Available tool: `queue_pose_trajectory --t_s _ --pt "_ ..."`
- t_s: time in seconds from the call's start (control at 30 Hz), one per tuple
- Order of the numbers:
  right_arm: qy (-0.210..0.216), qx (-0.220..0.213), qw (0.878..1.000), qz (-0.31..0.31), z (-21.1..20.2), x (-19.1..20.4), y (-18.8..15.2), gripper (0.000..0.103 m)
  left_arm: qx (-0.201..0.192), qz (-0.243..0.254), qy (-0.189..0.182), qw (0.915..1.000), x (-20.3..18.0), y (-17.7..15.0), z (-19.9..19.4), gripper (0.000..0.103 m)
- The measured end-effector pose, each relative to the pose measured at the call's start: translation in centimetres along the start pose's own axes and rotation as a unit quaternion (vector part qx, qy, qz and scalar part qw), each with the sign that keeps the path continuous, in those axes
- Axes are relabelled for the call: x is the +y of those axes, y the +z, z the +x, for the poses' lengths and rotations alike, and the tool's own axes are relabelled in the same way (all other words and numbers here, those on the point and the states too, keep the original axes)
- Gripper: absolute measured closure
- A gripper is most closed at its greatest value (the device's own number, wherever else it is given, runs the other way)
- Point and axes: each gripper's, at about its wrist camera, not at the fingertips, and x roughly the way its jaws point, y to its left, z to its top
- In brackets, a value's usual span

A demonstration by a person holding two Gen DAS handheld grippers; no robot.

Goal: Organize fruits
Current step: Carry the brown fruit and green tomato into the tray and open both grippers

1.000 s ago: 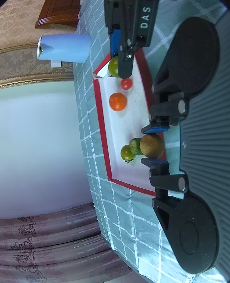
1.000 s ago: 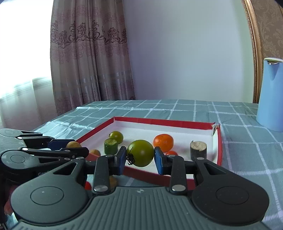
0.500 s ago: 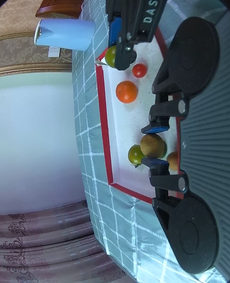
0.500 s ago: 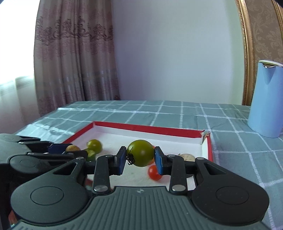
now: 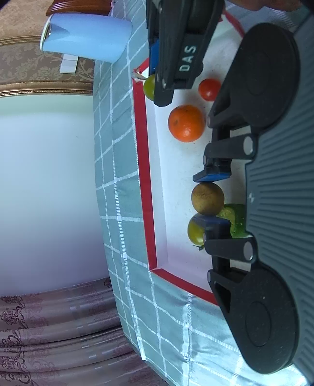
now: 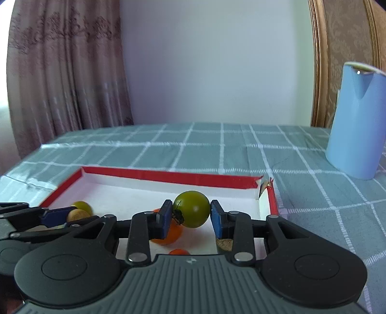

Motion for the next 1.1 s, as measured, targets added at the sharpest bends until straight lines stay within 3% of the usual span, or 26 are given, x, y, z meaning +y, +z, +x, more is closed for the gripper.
queue_pose_trajectory --t_s 0.13,0.53,0.63,0.77,0.87,1.0,1.1 --pt "-0.006 0.028 1.0 0.001 1.8 0.1 0.5 0.07 0.0 0.005 0.009 0.9999 -0.4 0.3 0.8 0.077" --pt "-0.028 0.043 0.999 -0.014 4.2 0.6 1.4 0.07 0.0 0.028 0.009 0.9996 -1.4 0.0 1.5 0.076" --pt "-0.025 0.052 0.998 -0.009 4.5 0.4 1.5 0.07 0.005 0.029 0.005 0.9996 -1.5 0.0 1.7 0.076" --pt "-0.032 0.062 0.998 -0.002 4.8 0.1 1.6 0.07 0.018 0.036 -0.028 0.9988 -1.7 0.2 1.9 0.073" --pt "-0.033 0.073 0.997 -0.004 5.0 0.0 1.6 0.07 0.019 0.045 -0.027 0.9985 -2.0 0.1 2.0 0.07" --pt "-0.034 0.071 0.997 -0.008 4.8 0.1 1.6 0.069 0.017 0.035 -0.043 0.9983 -1.8 0.1 1.7 0.05" --pt "-0.039 0.072 0.997 -0.006 4.8 -0.1 1.5 0.065 0.006 0.025 -0.033 0.9991 -1.4 0.0 1.3 0.022"
